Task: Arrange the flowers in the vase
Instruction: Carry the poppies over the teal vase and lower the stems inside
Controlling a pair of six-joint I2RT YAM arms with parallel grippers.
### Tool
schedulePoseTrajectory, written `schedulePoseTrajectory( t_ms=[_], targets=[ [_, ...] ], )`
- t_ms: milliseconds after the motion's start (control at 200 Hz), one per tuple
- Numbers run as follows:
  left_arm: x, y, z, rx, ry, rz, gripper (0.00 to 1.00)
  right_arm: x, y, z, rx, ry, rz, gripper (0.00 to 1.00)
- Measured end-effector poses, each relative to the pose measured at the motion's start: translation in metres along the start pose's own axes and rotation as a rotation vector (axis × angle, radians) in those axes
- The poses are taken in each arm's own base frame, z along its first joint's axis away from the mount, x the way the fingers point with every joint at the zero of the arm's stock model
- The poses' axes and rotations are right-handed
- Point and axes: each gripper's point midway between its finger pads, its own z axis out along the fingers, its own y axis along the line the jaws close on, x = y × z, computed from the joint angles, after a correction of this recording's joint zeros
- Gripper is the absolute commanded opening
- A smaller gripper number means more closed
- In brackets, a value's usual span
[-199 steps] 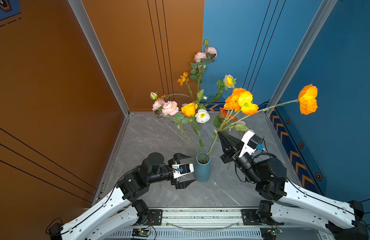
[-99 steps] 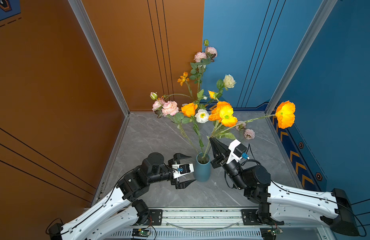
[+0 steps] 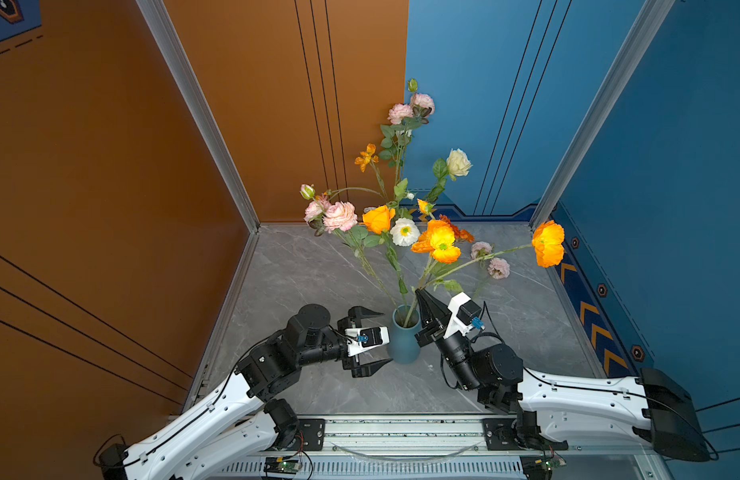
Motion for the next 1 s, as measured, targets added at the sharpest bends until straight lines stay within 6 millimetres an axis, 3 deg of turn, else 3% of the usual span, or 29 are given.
schedulePoseTrajectory(
  t_ms=[475, 1001],
  targets=[
    [0.001, 0.000, 0.001, 0.002, 0.003, -0.001, 0.98, 0.054, -0.016, -0.014, 0.141, 0.036, 0.039, 0.02],
    [0.001, 0.000, 0.001, 0.002, 0.003, -0.001, 0.98, 0.061, -0.034, -0.020, 0.227, 0.101, 0.069, 0.17]
  ],
)
